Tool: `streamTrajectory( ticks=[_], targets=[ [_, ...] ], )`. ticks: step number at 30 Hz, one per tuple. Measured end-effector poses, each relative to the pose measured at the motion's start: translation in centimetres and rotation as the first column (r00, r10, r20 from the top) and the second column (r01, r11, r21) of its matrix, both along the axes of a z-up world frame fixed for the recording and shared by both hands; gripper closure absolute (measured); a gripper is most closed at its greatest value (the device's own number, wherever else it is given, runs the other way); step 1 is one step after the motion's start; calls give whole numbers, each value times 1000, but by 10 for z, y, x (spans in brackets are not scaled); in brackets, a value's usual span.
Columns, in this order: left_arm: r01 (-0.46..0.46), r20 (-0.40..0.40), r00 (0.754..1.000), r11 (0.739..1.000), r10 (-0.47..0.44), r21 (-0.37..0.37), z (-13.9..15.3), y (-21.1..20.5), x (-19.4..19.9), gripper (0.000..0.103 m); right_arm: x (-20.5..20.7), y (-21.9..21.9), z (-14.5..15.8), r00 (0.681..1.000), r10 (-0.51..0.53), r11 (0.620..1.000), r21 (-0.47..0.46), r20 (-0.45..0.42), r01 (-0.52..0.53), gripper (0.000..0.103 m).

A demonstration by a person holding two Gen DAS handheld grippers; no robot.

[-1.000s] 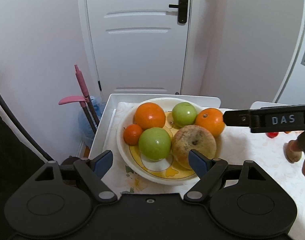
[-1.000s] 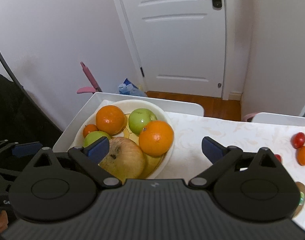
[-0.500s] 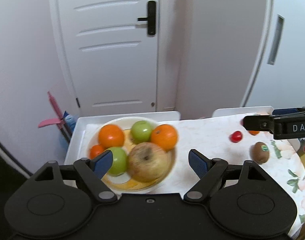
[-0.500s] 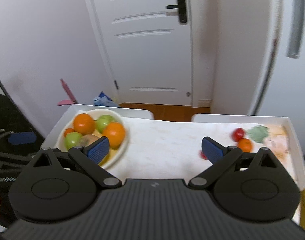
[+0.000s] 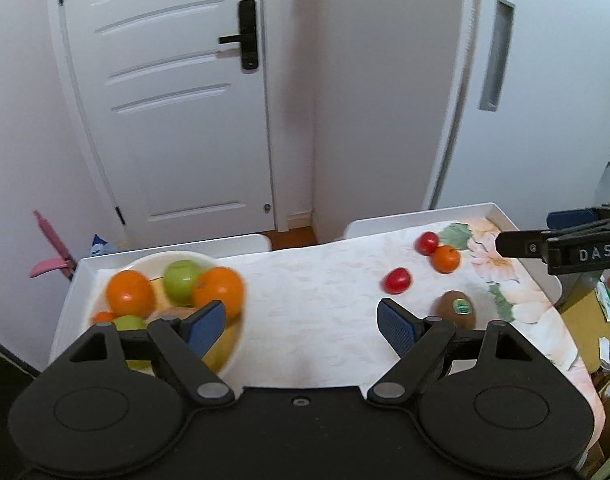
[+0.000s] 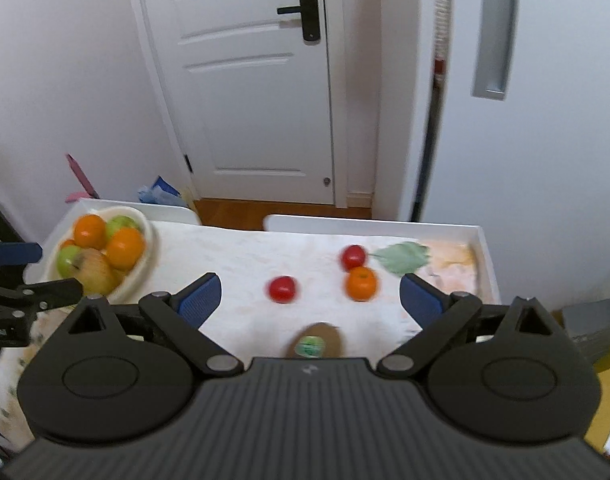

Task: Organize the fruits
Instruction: 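Move both tools back over the kiwi and remaining mandarin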

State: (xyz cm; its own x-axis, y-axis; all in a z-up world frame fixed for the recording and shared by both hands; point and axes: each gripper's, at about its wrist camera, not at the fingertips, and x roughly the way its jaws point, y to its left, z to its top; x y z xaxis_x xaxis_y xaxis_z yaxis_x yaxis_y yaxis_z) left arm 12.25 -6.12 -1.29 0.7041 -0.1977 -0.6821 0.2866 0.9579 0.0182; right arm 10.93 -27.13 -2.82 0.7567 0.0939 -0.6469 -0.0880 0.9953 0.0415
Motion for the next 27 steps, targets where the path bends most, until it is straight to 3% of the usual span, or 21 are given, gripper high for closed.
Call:
streamTrajectory(
  ticks=[14,20,27],
  targets=[
    [40,-59,997,999,-39,19,-37,-107,13,17,44,-87,-35,986,159,980,-115,-59,-165,0],
    [63,-97,994,997,-60,35,-62,-146,22,17,64,-99,-58,965,247,960,-116,-94,-257,0],
    [86,-140,987,994,-77,61,-93,-172,37,17,88,-99,-86,934,333,933,-98,-131,-347,10]
  ],
)
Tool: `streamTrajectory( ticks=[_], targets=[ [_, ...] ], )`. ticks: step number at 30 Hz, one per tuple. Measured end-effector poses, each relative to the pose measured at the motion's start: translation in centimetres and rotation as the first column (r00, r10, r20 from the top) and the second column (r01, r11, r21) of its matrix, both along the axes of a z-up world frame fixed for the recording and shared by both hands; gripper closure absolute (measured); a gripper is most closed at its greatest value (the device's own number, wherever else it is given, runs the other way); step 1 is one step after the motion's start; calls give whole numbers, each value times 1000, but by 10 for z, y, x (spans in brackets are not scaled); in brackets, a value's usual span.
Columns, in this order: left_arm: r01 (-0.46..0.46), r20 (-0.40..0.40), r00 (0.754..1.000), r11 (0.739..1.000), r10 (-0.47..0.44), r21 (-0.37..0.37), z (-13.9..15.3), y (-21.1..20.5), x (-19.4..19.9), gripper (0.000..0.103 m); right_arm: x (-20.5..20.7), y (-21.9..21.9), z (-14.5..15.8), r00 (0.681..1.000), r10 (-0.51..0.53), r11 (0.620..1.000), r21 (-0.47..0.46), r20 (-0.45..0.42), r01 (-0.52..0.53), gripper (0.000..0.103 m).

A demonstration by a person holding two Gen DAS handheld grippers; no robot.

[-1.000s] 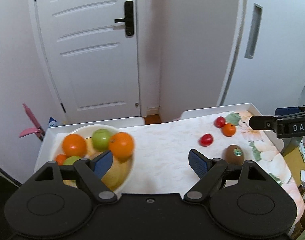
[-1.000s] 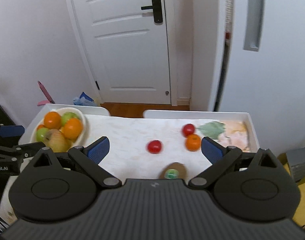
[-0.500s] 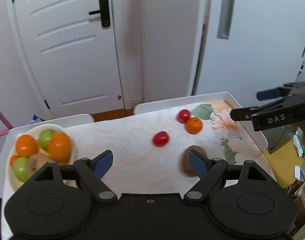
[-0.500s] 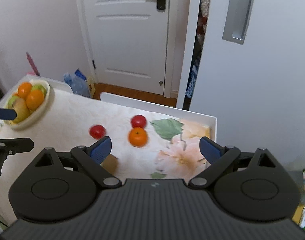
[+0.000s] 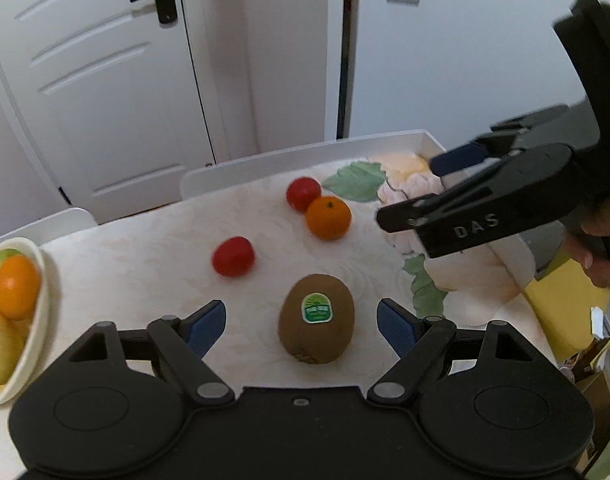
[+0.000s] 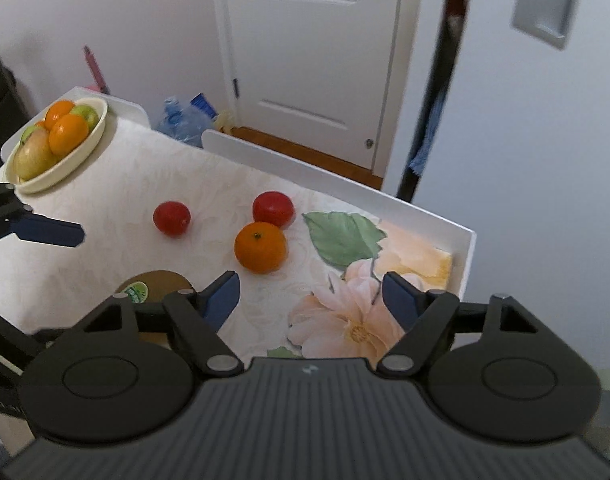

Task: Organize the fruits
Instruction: 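Move both tools back over the kiwi and remaining mandarin, then grasp the kiwi with the left tool while the right tool grasps the second mandarin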

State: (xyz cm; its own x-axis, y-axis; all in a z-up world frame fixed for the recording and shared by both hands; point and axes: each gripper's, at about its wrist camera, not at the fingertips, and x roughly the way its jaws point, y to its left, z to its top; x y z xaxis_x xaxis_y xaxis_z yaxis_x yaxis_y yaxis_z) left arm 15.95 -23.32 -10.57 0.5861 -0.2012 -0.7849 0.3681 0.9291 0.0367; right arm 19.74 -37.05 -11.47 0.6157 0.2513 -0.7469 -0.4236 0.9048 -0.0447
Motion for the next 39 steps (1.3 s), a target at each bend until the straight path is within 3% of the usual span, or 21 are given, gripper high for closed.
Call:
streamTrajectory(
  ticks=[4,13,15,25,34,36,39],
  targets=[
    [1,-18,1000,1000,-1,15,-14,-8,10,18,12,3,-11,999,43,999,10,-12,-43,10],
    [-4,-60,998,1000,6,28,-36,-15,24,38,32,19,-27,992,118,993,24,-46,-117,23],
    [2,-69,998,1000,0,23,-38,-15,24,47,34,21,-29,991,125,992,30,-51,-124,25],
    [4,-59,998,1000,-3,30,-35,-10,20,51,41,32,-34,986,155,988,34,-59,-153,30],
    [-28,-57,998,999,30,38,-35,0,21,52,42,40,-36,983,172,985,30,-61,-170,42],
    [-33,-58,998,999,35,37,-35,2,21,52,41,41,-36,985,164,986,17,-51,-163,49],
    [-38,-53,998,999,40,38,-35,5,20,52,41,41,-37,986,157,988,20,-54,-156,49]
  ],
)
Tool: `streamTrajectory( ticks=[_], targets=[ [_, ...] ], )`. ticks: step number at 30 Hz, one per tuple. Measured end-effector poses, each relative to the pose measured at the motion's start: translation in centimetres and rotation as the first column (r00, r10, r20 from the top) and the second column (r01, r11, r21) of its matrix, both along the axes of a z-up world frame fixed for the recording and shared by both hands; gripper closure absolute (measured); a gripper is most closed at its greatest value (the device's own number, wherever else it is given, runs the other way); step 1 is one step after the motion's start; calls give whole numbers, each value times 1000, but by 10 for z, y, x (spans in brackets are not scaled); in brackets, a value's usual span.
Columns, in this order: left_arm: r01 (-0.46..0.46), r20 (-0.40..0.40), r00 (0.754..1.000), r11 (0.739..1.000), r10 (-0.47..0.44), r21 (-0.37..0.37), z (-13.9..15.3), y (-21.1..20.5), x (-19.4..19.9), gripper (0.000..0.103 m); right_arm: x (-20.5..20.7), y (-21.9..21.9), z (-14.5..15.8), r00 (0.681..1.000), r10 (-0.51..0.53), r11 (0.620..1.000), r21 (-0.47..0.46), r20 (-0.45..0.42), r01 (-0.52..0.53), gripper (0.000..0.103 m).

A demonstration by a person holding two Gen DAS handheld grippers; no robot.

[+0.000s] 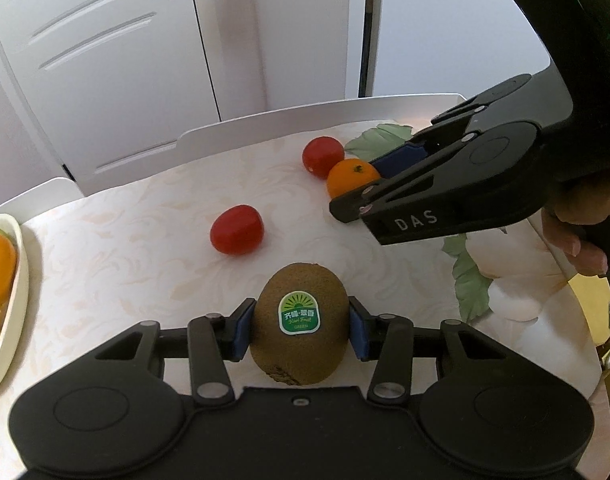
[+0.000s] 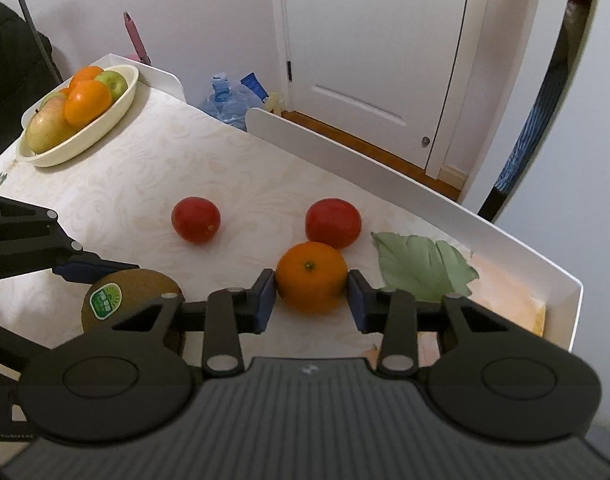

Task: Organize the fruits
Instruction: 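Grasp the kiwi with the left tool while the right tool grasps the second mandarin, then carry the kiwi and mandarin over the duck plate with both tools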

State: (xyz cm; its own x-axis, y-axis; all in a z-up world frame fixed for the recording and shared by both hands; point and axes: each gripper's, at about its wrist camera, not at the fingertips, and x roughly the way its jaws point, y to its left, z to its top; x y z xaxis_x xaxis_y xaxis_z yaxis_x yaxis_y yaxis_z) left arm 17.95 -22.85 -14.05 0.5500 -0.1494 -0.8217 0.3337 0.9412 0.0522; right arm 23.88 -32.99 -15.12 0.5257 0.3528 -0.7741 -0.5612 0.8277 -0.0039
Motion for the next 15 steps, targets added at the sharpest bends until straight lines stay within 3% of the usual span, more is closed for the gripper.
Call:
streamTrajectory(
  ticks=[15],
  targets=[
    [-39,58,998,999,39,-13,28,21,-15,52,-23,5,25,999,2,1000,11,38,-2,50]
  ],
)
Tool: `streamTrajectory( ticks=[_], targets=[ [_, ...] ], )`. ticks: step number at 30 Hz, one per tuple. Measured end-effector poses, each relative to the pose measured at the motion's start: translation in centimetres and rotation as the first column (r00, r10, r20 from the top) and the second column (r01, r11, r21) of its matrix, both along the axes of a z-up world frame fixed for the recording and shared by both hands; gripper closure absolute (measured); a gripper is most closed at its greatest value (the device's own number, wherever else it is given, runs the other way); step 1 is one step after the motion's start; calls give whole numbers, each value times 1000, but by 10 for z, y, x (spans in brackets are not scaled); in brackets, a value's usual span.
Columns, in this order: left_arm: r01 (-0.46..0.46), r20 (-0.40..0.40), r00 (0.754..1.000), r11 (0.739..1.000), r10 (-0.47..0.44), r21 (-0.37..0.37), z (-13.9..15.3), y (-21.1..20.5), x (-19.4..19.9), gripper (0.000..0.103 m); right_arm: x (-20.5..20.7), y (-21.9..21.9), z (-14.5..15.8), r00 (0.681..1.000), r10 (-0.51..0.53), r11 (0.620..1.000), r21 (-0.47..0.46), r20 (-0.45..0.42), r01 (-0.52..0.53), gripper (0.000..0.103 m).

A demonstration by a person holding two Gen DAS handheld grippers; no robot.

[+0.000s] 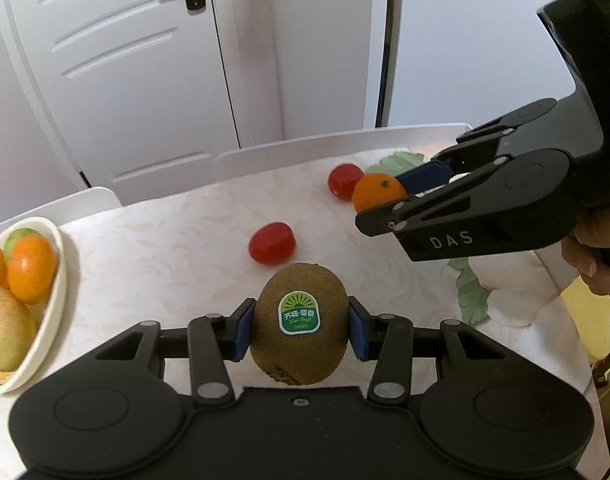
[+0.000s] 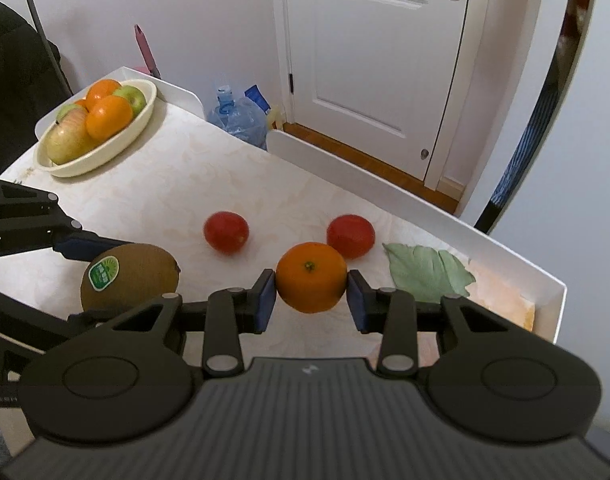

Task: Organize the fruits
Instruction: 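Carry the kiwi and mandarin over the duck plate with both tools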

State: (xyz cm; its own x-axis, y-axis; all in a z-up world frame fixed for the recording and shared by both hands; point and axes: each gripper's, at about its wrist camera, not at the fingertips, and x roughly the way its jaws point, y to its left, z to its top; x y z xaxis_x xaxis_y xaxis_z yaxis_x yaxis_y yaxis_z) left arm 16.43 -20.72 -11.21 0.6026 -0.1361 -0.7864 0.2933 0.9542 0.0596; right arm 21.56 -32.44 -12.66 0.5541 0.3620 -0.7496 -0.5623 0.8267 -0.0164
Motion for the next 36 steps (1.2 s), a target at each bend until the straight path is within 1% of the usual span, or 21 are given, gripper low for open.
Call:
streamTrajectory(
  ticks=[9,15,20,28,36],
  targets=[
    [-45,62,997,999,46,-2,30,29,-18,52,-20,15,31,999,-1,1000,17,40,1,50],
    [-84,97,992,996,85,-10,54,59,-29,52,-31,38,53,998,9,1000,30,64,-11,50],
    [-115,120,986,993,115,-14,69,85,-35,52,-37,62,68,997,23,999,40,80,-26,50],
    [-178,131,975,984,180,-27,82,140,-37,52,-41,111,80,996,39,997,65,85,-45,50],
    [-221,121,967,975,222,-24,79,199,-30,52,-36,164,79,996,48,995,84,76,-54,50]
  ],
)
